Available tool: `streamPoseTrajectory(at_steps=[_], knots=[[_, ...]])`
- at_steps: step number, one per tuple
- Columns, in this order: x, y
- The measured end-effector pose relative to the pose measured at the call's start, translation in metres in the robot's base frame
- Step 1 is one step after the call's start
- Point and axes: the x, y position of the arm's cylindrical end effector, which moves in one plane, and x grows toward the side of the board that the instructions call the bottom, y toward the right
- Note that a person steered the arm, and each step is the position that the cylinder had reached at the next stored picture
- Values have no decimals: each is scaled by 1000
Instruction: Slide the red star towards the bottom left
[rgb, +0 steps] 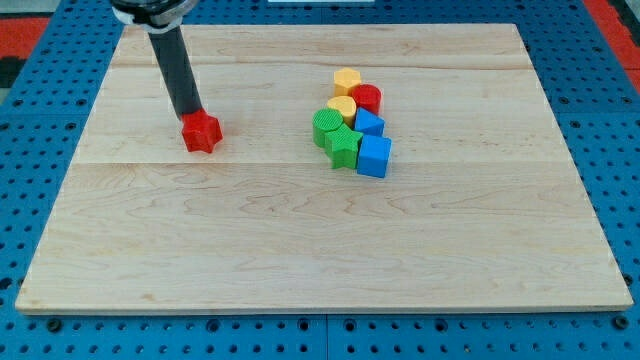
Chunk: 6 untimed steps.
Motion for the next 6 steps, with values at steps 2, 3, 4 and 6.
streamPoseTrajectory(at_steps=[2,3,4,6], knots=[[-19,26],[30,26],[81,26],[106,12]])
